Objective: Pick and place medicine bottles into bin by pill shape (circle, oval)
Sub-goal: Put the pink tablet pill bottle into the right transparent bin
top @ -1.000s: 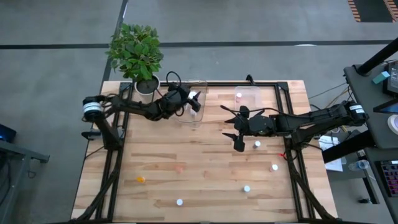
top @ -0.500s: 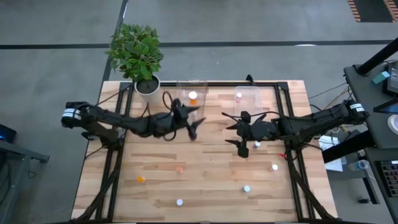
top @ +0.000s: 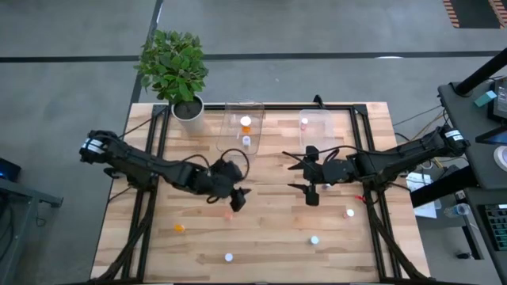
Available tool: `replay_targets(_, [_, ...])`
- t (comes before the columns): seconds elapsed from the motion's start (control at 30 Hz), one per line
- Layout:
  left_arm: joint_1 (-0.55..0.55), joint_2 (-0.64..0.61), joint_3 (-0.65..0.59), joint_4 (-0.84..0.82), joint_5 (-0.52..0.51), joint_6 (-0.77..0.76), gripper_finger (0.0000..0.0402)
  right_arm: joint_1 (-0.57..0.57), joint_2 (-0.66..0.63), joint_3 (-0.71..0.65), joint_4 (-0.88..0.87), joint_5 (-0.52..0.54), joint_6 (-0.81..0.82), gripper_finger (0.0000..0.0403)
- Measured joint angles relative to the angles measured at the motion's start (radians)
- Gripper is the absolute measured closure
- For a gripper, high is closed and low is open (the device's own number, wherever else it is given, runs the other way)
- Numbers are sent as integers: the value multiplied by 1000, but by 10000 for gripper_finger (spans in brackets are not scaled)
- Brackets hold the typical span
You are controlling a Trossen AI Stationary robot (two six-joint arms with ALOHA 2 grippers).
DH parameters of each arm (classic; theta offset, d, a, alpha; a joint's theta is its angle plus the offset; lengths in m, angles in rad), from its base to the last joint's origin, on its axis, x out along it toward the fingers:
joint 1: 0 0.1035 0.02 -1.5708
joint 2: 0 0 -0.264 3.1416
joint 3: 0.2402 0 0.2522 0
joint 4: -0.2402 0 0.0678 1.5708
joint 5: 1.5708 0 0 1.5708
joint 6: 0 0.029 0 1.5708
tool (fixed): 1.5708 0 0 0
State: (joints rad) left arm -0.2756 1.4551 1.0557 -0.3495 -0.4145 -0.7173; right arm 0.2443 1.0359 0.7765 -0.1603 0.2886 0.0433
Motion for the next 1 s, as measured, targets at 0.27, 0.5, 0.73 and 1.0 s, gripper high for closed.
replay_targets(0.27, [-40,128,159,-360,242,-281,164,0,0,0,17,0,-33,158])
replay_targets(0.5, [-91,258,296,-619,323,-372,164,0,0,0,17,0,-45,158])
replay_targets(0.73, [-109,330,321,-621,328,-378,164,0,0,0,17,-1,-45,158])
replay_targets(1.0, [-114,380,316,-622,345,-399,164,0,0,-1,16,-1,-48,158])
